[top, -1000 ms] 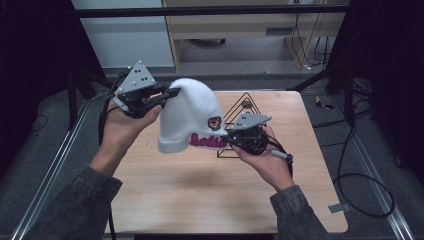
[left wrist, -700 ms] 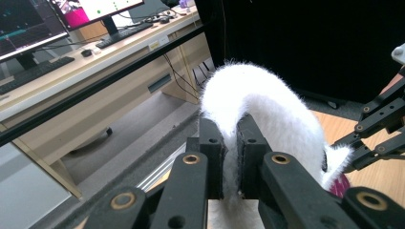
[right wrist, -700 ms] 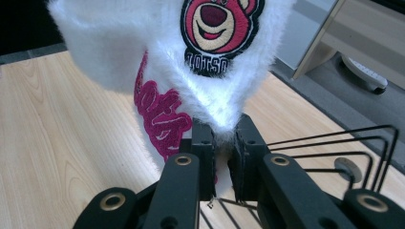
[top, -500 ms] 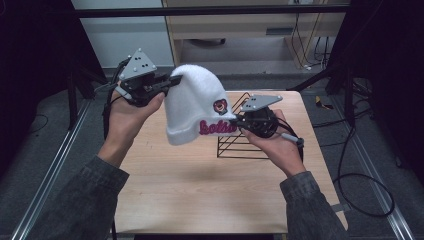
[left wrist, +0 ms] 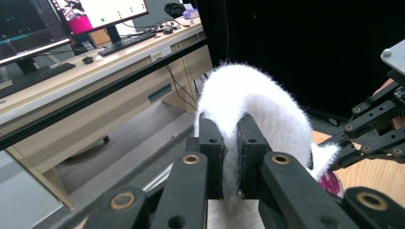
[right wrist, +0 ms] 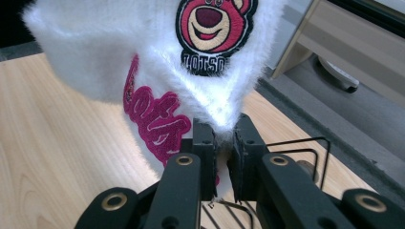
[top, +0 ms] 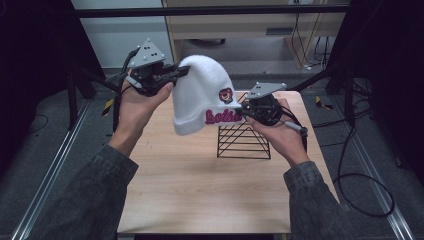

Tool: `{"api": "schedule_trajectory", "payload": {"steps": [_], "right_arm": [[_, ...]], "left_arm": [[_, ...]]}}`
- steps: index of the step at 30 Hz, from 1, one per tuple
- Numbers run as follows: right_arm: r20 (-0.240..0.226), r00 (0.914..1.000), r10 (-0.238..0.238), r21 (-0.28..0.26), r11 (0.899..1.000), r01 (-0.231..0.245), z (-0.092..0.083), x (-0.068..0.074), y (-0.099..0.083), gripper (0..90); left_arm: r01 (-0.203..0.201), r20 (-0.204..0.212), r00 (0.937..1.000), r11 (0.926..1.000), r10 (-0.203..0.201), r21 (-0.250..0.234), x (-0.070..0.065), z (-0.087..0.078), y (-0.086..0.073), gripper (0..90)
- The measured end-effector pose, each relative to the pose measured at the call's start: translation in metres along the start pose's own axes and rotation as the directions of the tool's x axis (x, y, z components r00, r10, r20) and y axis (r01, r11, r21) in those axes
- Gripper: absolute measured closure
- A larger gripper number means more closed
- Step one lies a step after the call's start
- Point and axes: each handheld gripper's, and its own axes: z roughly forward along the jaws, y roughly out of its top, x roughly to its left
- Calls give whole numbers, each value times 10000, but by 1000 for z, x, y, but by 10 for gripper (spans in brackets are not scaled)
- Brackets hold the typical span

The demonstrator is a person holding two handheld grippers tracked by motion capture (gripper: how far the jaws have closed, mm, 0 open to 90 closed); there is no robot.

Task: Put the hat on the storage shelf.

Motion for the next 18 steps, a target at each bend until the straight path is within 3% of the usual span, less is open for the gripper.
{"api": "schedule_trajectory", "payload": {"steps": [8,18], "right_arm": [[374,9991,208,-95,9997,-205,-5,-17,-2,825],[785,9963,336,51,9994,-341,-11,-35,-14,826]], "left_arm": [[246,87,9997,9996,-245,-168,0,18,7,840],[171,267,9995,9998,-169,-82,-7,40,8,840]]}}
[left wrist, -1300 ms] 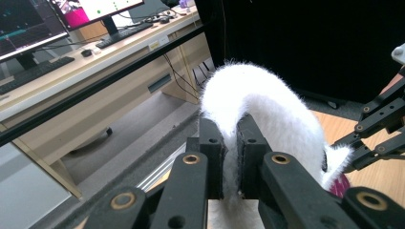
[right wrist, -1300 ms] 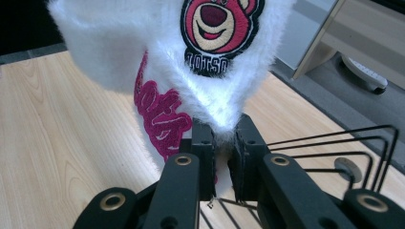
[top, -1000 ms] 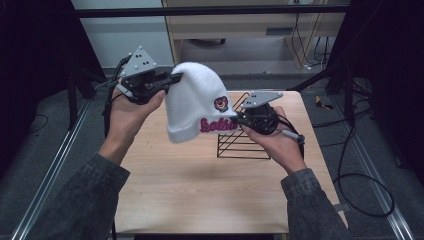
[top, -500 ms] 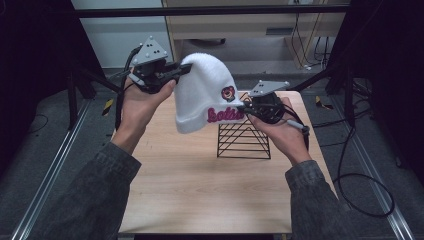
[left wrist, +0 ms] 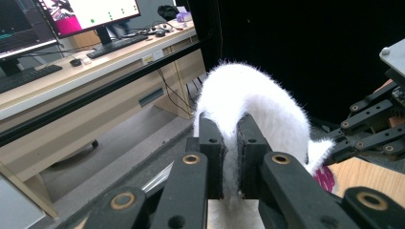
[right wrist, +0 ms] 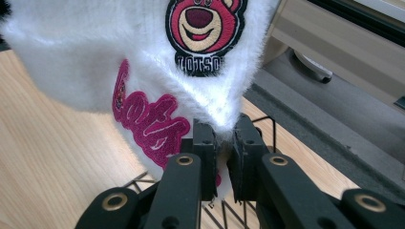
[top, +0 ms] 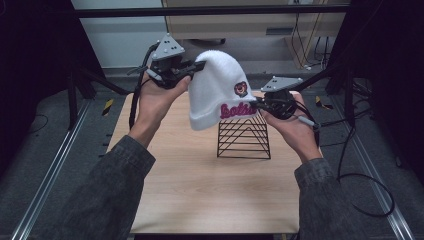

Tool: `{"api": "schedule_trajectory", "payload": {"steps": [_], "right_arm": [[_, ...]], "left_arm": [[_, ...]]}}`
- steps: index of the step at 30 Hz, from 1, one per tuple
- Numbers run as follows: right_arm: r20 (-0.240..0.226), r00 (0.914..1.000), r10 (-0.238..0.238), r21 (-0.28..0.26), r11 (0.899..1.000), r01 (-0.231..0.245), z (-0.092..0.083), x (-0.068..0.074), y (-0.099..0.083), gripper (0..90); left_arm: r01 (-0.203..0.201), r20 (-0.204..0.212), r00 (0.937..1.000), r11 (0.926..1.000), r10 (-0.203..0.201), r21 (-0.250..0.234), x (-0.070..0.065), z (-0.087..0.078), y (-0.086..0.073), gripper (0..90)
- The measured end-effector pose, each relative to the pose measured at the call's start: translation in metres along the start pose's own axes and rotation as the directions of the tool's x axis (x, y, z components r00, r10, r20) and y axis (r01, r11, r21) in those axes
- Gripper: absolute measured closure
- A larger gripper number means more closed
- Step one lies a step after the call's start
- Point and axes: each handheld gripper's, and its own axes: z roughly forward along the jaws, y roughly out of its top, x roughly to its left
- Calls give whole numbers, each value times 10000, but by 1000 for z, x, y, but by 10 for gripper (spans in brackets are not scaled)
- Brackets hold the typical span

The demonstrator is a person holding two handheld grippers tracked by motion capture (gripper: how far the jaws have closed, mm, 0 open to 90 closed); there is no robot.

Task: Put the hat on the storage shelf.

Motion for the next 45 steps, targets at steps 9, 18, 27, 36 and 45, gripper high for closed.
{"api": "schedule_trajectory", "payload": {"steps": [9,18,27,36,45], "right_arm": [[74,9998,210,74,9998,-211,-1,-10,-12,826],[80,9994,324,309,9990,-327,1,-12,-29,826],[220,9987,466,485,9977,-477,-1,-18,-44,826],[215,9982,564,649,9962,-577,0,-19,-59,826],[284,9975,654,757,9949,-673,-1,-20,-68,825]], "left_arm": [[-65,192,9998,9999,63,110,-7,14,-1,840],[-181,372,9992,9993,169,329,-16,27,-3,839],[-253,578,9981,9982,220,552,-24,40,-6,839],[-486,715,9965,9959,432,764,-29,47,-9,839],[-561,920,9946,9947,481,864,-37,54,-10,839]]}}
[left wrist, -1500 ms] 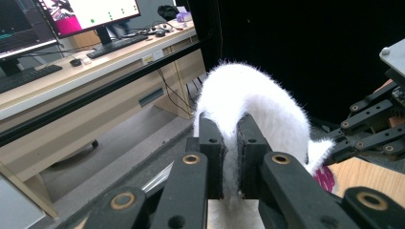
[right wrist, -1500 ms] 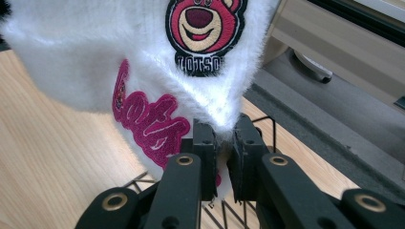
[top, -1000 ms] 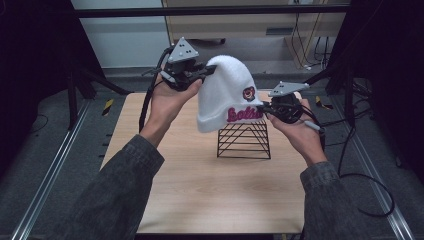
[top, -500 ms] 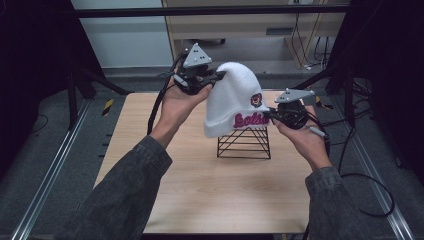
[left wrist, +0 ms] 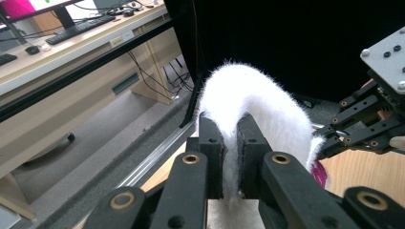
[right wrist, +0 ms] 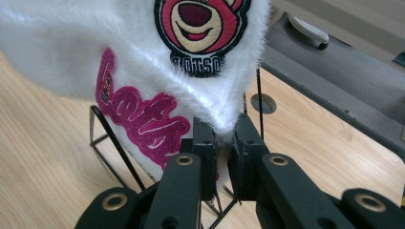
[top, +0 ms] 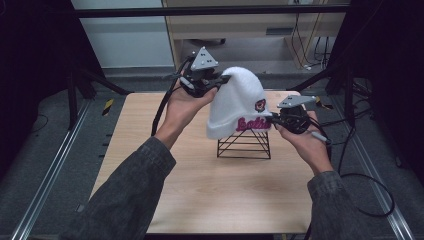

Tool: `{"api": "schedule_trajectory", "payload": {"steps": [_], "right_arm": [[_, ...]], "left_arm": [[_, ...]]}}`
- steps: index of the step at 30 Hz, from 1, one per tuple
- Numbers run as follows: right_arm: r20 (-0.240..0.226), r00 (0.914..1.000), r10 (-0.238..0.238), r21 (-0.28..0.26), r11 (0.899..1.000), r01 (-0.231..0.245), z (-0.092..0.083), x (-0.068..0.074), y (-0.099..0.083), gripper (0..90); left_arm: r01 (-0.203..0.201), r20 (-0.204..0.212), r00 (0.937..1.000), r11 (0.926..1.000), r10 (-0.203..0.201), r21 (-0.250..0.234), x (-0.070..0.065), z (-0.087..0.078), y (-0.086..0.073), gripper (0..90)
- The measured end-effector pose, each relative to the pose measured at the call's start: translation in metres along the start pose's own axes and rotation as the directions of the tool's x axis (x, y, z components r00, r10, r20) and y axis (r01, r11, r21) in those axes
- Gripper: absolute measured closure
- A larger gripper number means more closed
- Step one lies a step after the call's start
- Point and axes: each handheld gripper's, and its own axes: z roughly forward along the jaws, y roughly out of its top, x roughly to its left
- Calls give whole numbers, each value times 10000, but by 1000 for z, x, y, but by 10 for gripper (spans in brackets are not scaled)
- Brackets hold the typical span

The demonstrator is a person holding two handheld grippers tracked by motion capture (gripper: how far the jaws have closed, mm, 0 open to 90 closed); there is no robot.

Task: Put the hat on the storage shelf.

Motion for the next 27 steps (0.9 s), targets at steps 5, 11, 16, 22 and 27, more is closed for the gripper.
{"api": "schedule_trajectory", "payload": {"steps": [5,11,16,22,27], "right_arm": [[6,10000,15,64,10000,-15,1,-1,-6,825],[20,10000,54,172,9998,-54,2,-3,-10,824],[29,9999,126,201,9997,-126,2,-4,-15,823],[32,9998,196,279,9994,-197,4,-4,-23,822],[29,9997,256,312,9992,-257,7,-3,-28,820]], "left_arm": [[-72,107,9999,10000,72,59,-4,5,0,839],[-74,206,9998,9999,71,129,-7,10,-1,839],[-105,321,9994,9998,100,168,-10,14,-1,839],[-258,365,9990,9992,248,297,-13,18,-3,839],[-381,452,9983,9984,362,417,-16,21,-4,839]]}}
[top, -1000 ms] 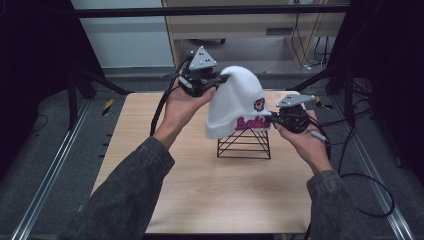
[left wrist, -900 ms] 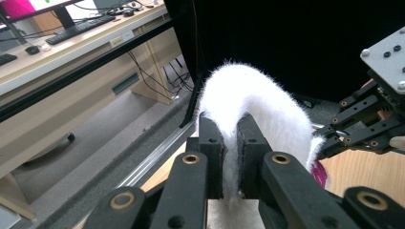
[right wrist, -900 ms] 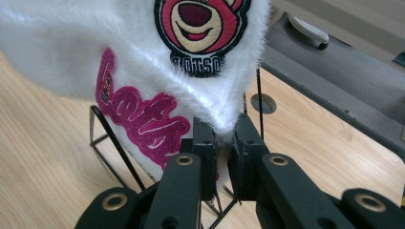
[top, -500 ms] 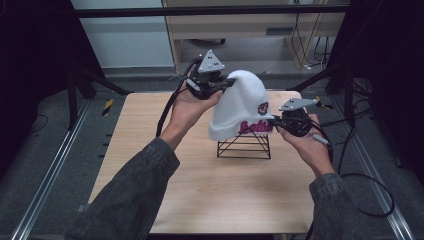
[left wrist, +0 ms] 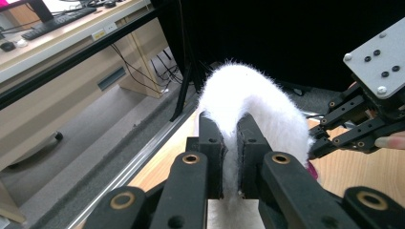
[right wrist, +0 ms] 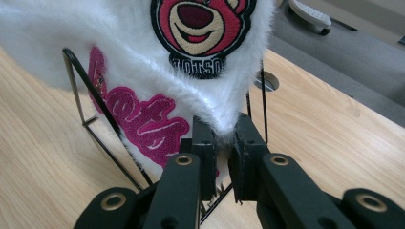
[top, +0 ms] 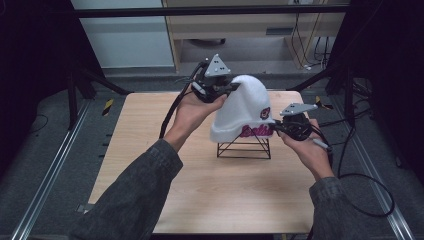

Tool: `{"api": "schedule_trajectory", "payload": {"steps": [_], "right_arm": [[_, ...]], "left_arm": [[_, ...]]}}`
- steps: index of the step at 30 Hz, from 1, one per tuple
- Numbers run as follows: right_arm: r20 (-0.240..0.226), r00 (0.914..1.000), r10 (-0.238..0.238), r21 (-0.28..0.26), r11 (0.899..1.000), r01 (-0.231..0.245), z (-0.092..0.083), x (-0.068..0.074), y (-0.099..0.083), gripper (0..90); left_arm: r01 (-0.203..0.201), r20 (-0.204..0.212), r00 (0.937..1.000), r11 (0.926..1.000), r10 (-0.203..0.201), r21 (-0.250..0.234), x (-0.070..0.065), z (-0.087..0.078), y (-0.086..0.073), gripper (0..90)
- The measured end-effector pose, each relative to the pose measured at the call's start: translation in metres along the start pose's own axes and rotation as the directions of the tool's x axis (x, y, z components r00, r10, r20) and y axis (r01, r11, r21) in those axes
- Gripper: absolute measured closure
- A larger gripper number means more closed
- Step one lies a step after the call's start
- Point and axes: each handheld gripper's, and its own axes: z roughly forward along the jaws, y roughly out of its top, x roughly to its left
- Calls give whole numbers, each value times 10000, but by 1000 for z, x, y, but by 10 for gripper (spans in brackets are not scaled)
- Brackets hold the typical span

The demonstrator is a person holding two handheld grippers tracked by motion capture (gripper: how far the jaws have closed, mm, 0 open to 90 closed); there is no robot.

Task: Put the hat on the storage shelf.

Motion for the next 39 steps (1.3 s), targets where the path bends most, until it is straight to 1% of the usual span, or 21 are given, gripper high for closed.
{"api": "schedule_trajectory", "payload": {"steps": [7,8,11,12,17,19,24,27,32,34,35,39], "right_arm": [[-33,9999,153,87,9998,-152,3,0,-7,819],[5,10000,73,127,9999,-73,4,0,-8,819],[29,10000,34,180,9998,-34,4,1,-9,819],[36,10000,40,201,9998,-41,4,1,-10,818],[57,9999,96,254,9996,-98,5,0,-14,815],[65,9999,153,309,9994,-155,7,0,-19,814],[90,9998,191,375,9991,-195,9,2,-24,811],[81,9998,193,439,9988,-196,10,2,-26,810],[72,9996,267,581,9979,-270,14,3,-32,806],[67,9996,258,669,9974,-262,15,3,-33,805],[98,9998,182,745,9970,-189,16,3,-35,804],[83,9998,194,758,9969,-200,17,3,-37,801]], "left_arm": [[2,91,10000,9999,-3,117,-3,4,-2,839],[-19,132,9999,9998,16,173,-3,5,-3,839],[0,168,9999,9998,-3,180,-4,6,-4,839],[69,232,9997,9998,-73,170,-5,8,-4,839],[-86,333,9994,9995,76,295,-9,11,-6,839],[-89,404,9992,9995,76,318,-11,13,-8,839],[-34,493,9988,9993,16,365,-12,16,-13,839],[-105,517,9986,9990,83,441,-14,18,-15,839],[-76,604,9982,9983,40,582,-17,23,-19,839],[-120,626,9980,9977,77,674,-17,24,-21,839],[-87,599,9982,9974,45,712,-17,25,-24,839],[10,609,9981,9971,-57,763,-15,26,-28,838]]}}
